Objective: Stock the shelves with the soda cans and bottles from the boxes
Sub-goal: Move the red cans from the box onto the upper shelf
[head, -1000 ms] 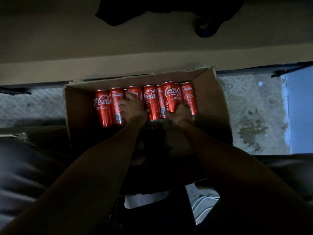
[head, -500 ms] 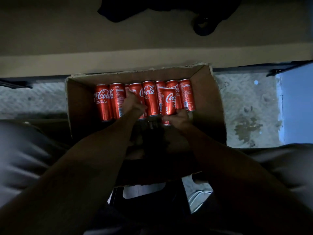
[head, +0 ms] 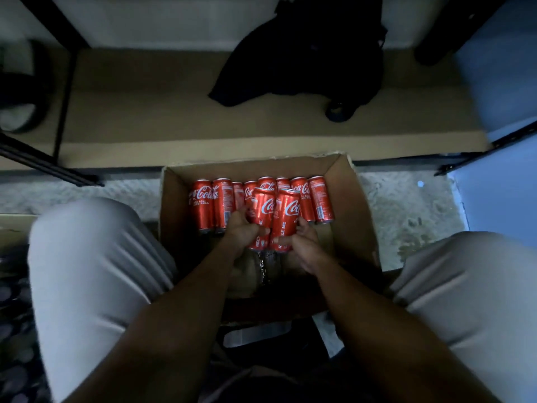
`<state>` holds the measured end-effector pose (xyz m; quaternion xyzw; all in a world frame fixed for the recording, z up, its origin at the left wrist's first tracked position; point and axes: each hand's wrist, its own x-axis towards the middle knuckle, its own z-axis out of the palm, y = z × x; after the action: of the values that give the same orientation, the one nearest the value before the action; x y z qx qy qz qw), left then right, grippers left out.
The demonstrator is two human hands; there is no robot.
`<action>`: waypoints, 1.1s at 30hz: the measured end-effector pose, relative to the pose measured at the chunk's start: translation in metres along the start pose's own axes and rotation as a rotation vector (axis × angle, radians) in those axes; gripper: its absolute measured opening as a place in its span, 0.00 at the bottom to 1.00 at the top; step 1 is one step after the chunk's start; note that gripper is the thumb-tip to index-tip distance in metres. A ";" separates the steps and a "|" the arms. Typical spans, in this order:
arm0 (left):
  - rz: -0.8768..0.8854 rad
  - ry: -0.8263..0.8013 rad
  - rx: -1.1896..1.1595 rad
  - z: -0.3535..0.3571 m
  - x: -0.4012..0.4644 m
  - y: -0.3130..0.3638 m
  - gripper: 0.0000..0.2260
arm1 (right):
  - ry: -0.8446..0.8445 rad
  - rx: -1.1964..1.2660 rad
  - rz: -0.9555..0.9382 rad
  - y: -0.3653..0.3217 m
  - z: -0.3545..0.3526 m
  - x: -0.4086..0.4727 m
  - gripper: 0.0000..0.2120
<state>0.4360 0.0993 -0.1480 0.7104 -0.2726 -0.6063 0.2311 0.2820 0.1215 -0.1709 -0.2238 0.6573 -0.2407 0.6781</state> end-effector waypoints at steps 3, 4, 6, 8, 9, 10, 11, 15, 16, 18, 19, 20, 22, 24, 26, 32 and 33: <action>0.041 -0.074 -0.025 -0.005 -0.015 0.005 0.38 | -0.024 0.032 -0.049 -0.014 -0.001 -0.018 0.35; 0.063 -0.074 -0.042 -0.006 -0.021 0.009 0.36 | -0.035 0.039 -0.064 -0.020 -0.001 -0.026 0.33; 0.111 -0.067 -0.084 -0.008 -0.035 0.017 0.35 | -0.050 0.007 -0.111 -0.031 -0.002 -0.037 0.30; 0.157 -0.076 -0.110 -0.010 -0.047 0.023 0.34 | -0.054 -0.014 -0.171 -0.038 -0.002 -0.049 0.31; 0.177 -0.079 -0.116 -0.011 -0.052 0.025 0.35 | -0.049 -0.007 -0.197 -0.040 -0.003 -0.053 0.32; 0.196 -0.083 -0.120 -0.013 -0.057 0.028 0.35 | -0.040 0.000 -0.211 -0.042 -0.004 -0.058 0.33; 0.207 -0.087 -0.114 -0.014 -0.064 0.030 0.36 | -0.034 0.006 -0.229 -0.044 -0.004 -0.066 0.31; 0.290 -0.107 -0.120 -0.016 -0.090 0.032 0.37 | -0.039 -0.030 -0.309 -0.051 -0.009 -0.090 0.24; 0.304 -0.112 -0.125 -0.016 -0.094 0.030 0.37 | -0.045 -0.057 -0.327 -0.052 -0.010 -0.096 0.26; 0.318 -0.120 -0.131 -0.019 -0.103 0.028 0.36 | -0.050 -0.096 -0.355 -0.054 -0.011 -0.106 0.27; 0.323 -0.125 -0.132 -0.020 -0.107 0.027 0.36 | -0.050 -0.114 -0.370 -0.055 -0.012 -0.111 0.27; 0.329 -0.129 -0.130 -0.021 -0.110 0.025 0.35 | -0.052 -0.133 -0.381 -0.054 -0.012 -0.114 0.28; 0.338 -0.138 -0.117 -0.023 -0.114 0.023 0.35 | -0.061 -0.163 -0.388 -0.055 -0.014 -0.119 0.29; 0.341 -0.141 -0.096 -0.024 -0.115 0.023 0.37 | -0.078 -0.172 -0.384 -0.056 -0.016 -0.120 0.29; 0.339 -0.140 -0.085 -0.025 -0.113 0.024 0.38 | -0.082 -0.179 -0.379 -0.057 -0.016 -0.119 0.27; 0.308 -0.100 -0.098 -0.023 -0.087 0.033 0.37 | -0.024 -0.192 -0.364 -0.064 -0.013 -0.090 0.27; 0.300 -0.087 -0.101 -0.021 -0.081 0.035 0.37 | -0.017 -0.197 -0.360 -0.065 -0.012 -0.083 0.26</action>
<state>0.4433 0.1271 -0.0617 0.6220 -0.3546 -0.6083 0.3426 0.2663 0.1221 -0.0659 -0.4050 0.6212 -0.2908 0.6045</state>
